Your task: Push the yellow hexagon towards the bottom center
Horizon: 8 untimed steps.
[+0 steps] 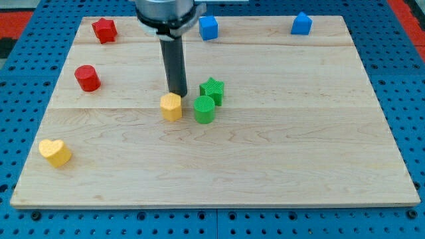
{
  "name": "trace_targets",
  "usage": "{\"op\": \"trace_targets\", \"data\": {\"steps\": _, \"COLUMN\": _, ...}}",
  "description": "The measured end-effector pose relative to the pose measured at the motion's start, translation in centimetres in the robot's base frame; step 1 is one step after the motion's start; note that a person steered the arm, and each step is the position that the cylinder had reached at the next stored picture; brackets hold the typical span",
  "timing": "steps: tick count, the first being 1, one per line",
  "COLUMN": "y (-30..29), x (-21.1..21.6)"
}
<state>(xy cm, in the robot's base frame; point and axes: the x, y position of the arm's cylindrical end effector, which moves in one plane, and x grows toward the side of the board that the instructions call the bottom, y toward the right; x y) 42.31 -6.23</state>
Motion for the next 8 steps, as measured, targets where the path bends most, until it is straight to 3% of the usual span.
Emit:
{"op": "trace_targets", "data": {"steps": 1, "y": -3.6, "x": 3.4}}
{"op": "trace_targets", "data": {"steps": 3, "y": -5.1, "x": 5.4}}
{"op": "trace_targets", "data": {"steps": 6, "y": 3.9, "x": 10.6}}
{"op": "trace_targets", "data": {"steps": 8, "y": 3.3, "x": 13.0}}
